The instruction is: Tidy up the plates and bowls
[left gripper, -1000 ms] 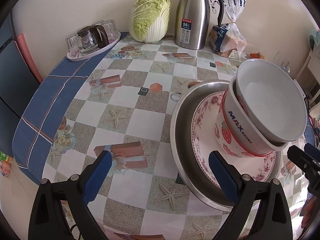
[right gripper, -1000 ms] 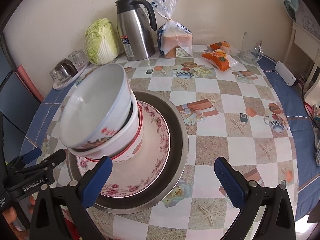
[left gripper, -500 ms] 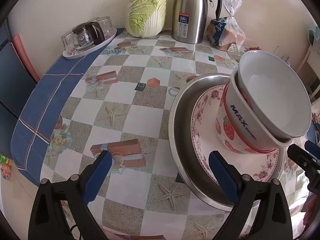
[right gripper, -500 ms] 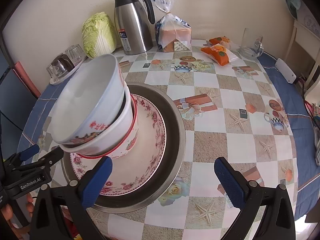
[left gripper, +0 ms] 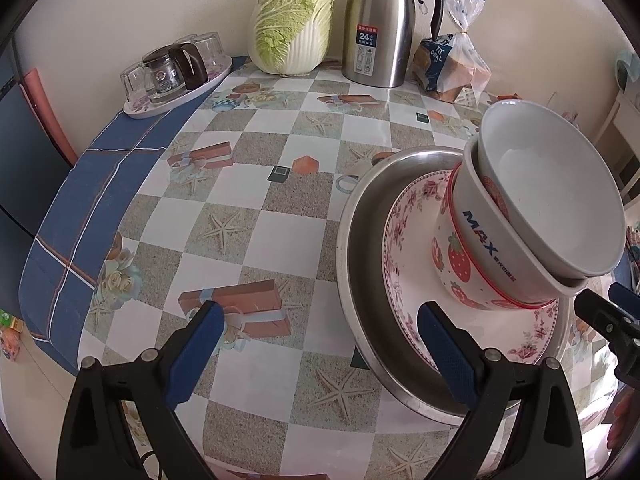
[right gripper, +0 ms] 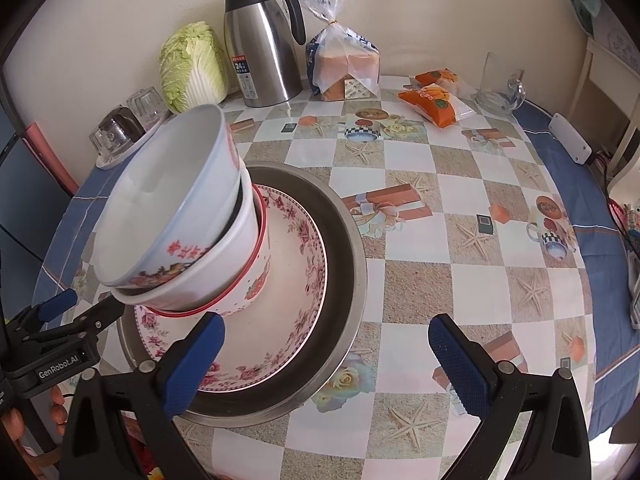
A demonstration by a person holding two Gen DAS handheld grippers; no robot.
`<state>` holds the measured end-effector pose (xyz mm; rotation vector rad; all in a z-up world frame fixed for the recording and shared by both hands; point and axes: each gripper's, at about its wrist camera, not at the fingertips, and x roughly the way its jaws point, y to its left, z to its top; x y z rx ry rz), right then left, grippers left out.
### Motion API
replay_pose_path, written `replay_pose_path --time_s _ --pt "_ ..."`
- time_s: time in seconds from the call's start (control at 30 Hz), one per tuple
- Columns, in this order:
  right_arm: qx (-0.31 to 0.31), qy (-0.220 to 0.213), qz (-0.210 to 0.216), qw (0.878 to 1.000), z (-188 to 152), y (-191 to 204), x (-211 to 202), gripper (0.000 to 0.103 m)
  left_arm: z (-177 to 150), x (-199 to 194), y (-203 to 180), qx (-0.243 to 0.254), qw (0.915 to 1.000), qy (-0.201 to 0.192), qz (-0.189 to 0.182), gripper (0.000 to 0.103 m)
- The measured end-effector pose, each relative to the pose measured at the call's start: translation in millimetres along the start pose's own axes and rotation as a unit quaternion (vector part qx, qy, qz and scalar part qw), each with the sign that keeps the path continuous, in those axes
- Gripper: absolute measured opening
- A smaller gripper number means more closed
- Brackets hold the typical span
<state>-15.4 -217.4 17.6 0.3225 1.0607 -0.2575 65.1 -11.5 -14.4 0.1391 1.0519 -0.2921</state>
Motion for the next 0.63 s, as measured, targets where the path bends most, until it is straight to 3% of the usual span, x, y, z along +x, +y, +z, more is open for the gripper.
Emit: replay_pose_path --time_s 0.63 --pt "0.002 0.007 -0.003 1.000 -1.4 -1.0 8.3 0.103 0.3 -2.5 3.9 -0.013 0.9997 -0.021 0.007 0.097"
